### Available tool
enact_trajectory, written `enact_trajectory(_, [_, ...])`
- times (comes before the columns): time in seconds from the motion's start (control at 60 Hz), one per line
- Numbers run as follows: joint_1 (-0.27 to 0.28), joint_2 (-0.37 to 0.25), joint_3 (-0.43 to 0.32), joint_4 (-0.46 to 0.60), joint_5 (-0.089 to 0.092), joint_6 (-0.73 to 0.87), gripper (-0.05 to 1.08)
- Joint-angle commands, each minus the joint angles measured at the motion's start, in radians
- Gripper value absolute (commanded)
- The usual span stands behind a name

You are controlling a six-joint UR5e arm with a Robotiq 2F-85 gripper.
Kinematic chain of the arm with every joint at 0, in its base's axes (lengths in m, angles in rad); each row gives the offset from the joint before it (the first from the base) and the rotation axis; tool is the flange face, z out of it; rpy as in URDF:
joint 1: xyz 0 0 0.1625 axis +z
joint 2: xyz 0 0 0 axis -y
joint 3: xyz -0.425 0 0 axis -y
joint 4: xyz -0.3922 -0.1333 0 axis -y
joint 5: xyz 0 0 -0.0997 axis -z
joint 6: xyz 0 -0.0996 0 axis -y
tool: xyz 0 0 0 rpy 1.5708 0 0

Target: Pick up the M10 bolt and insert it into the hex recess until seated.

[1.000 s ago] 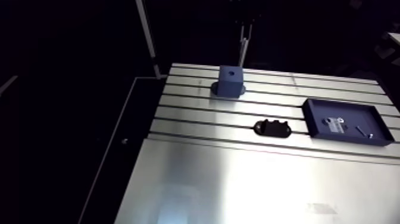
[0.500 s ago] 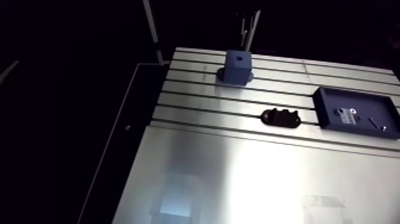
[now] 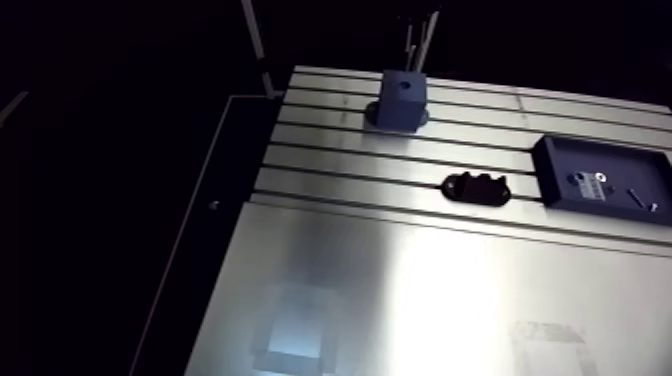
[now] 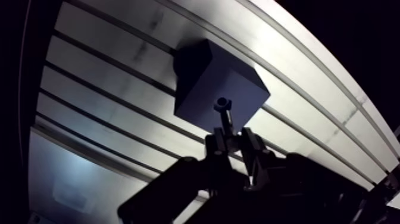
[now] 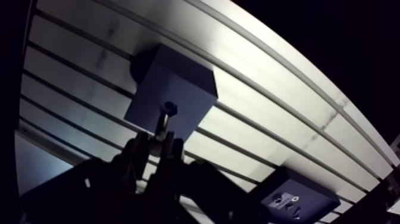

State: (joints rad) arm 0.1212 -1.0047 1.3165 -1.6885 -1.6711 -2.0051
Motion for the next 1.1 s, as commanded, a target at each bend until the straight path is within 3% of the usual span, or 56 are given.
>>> enact_trajectory(0.017, [0.000, 0.010, 0.002, -0.001, -0.001, 0.000, 0.78])
enact_trajectory(1.1, [0.000, 0.031, 0.011, -0.017, -0.003, -0.002, 0.77])
